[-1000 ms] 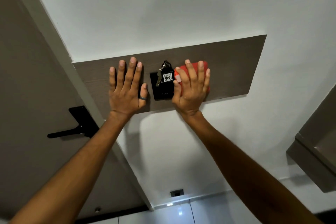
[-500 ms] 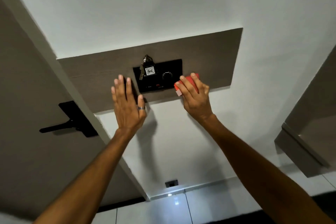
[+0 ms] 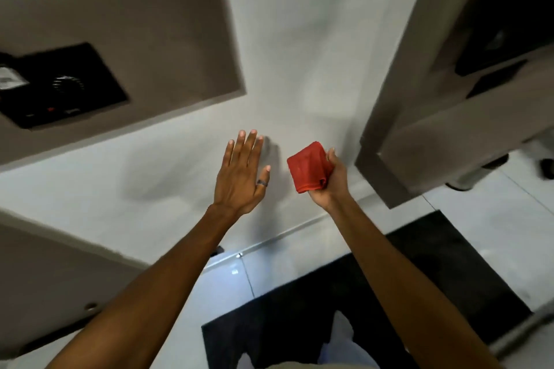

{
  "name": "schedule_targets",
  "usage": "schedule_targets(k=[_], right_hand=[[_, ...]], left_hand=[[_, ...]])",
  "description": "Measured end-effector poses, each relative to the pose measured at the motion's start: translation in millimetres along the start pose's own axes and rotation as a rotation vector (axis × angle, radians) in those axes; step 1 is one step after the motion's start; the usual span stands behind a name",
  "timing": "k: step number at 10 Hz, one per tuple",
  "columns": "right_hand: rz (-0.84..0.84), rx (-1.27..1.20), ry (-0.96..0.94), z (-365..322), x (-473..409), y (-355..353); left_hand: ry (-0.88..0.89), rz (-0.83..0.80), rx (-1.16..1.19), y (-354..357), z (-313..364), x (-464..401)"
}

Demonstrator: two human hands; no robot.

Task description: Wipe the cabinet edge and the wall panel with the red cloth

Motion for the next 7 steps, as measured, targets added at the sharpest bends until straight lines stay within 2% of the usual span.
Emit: schedule_targets(k=[1, 2, 3, 4, 5, 6, 7], right_hand=[[0.047, 0.135, -0.095, -66.1, -33.6, -66.2], [0.048, 0.547, -0.269, -152.4, -83.3, -133.1], [-0.098, 1.248, -0.495, -204.7, -136.0, -172.9], [-0.500, 2.085, -0.407, -182.1, -181.3, -213.3], [-0.524, 2.276, -0.394, -167.9, -185.8, -240.3], [-0.516, 2.280, -0.388, -171.9, -183.2, -232.5], [-0.428, 2.257, -0.406, -172.4, -175.6, -222.0]], left_hand=[[0.010, -0.090, -0.006, 30.9, 51.3, -14.0], [0.053, -0.162, 0.029, 64.6, 112.2, -28.0], [0.056, -0.206, 0.016, 93.5, 147.5, -37.3], [0.038, -0.258, -0.008, 120.1, 161.4, -39.9], [0.013, -0.272, -0.040, 132.9, 164.0, -36.9], [-0.012, -0.222, -0.071, 126.0, 164.1, -34.9], [-0.042, -0.135, -0.078, 114.6, 164.9, -39.0]])
Point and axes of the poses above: each hand's wrist, its own x-axis away from the middle knuckle, its own y-axis out of the palm, z = x × y, the point moved 7 cm from there along -x, towards the middle knuckle, and after that the axes turned 13 degrees about -y, right-handed, at the moved point
